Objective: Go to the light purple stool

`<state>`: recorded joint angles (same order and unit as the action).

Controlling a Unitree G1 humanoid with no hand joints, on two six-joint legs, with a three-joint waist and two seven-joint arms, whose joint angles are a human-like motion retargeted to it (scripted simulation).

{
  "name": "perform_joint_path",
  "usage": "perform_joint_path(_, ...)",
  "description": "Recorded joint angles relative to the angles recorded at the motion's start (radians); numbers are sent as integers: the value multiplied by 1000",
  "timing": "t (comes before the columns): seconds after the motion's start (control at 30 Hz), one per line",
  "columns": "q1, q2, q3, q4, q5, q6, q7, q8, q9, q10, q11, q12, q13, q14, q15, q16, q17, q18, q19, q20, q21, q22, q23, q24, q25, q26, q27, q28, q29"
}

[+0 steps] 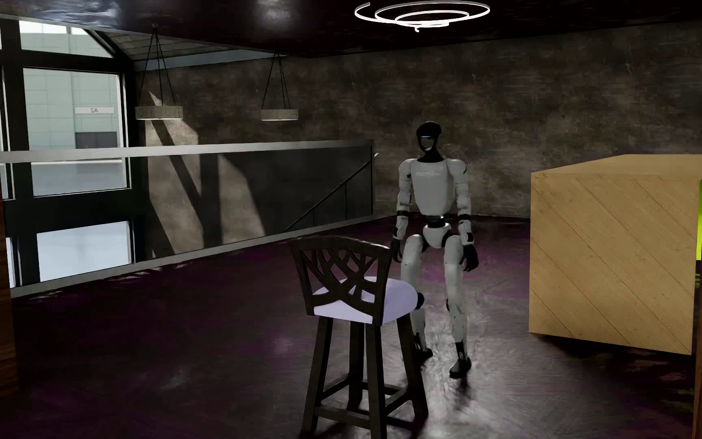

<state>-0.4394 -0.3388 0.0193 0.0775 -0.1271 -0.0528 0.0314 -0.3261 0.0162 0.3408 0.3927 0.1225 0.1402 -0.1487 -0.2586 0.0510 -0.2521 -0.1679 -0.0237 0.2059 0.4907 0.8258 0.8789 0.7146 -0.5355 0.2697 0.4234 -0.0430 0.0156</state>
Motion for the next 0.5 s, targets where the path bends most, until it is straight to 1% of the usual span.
perform_joint_path(0.03,-18,-11,-1,6,-2,4,-2,-13,3,15,6,-6,-45,-21,0,9,-4,-50,-5,4,40,1,4,11,-23,3,-12,1,27)
perform_joint_path(0.07,-34,-19,-3,17,-4,10,14,-22,5,57,10,-9,-99,-34,3,8,-7,-54,-10,10,77,-9,12,12,-45,6,-26,19,52)
perform_joint_path(0.1,-48,-25,-4,40,-4,16,59,-28,6,131,14,-7,-155,-56,6,7,-12,-24,-13,17,109,-22,14,9,-66,2,-37,39,59)
perform_joint_path(0.13,-53,-30,-4,72,-1,23,116,-32,6,217,18,-4,-209,-91,9,6,-14,6,-17,21,130,-37,10,6,-80,-4,-45,53,48)
perform_joint_path(0.17,-50,-33,-1,103,5,30,165,-32,4,302,20,1,-257,-120,12,5,-12,33,-19,24,134,-51,1,0,-84,-12,-48,62,30)
perform_joint_path(0.2,-40,-39,2,121,14,37,188,-30,1,375,27,15,-303,-158,13,9,-5,52,-21,28,126,-67,-10,-6,-77,-31,-54,66,-3)
perform_joint_path(0.23,-24,-44,6,120,22,46,191,-26,-2,424,32,23,-340,-168,16,11,4,33,-23,28,108,-80,-25,-8,-63,-40,-59,64,-33)
perform_joint_path(0.27,-3,-48,8,103,29,54,179,-24,-7,445,34,28,-368,-165,19,13,14,10,-23,25,79,-89,-47,-9,-41,-44,-65,61,-64)
perform_joint_path(0.3,30,-50,8,90,37,64,185,-24,-13,423,35,30,-389,-186,21,15,22,42,-23,18,57,-96,-71,-6,-29,-45,-78,60,-89)
perform_joint_path(0.33,75,-46,4,91,41,74,220,-28,-20,348,26,31,-402,-229,28,15,27,82,-22,7,35,-98,-95,-2,-18,-43,-91,57,-111)
perform_joint_path(0.4,165,-38,-3,81,49,95,275,-42,-34,177,13,21,-404,-309,43,20,32,141,-16,-22,3,-93,-144,7,-13,-41,-114,42,-140)
perform_joint_path(0.43,195,-31,-6,63,43,104,275,-48,-39,112,6,12,-391,-300,51,20,30,164,-12,-42,-14,-84,-166,15,-16,-43,-118,36,-151)
perform_joint_path(0.5,220,-31,-9,27,10,109,258,-60,-43,56,27,-4,-336,-259,57,21,33,181,1,-76,-55,-76,-192,26,-10,-51,-123,30,-169)
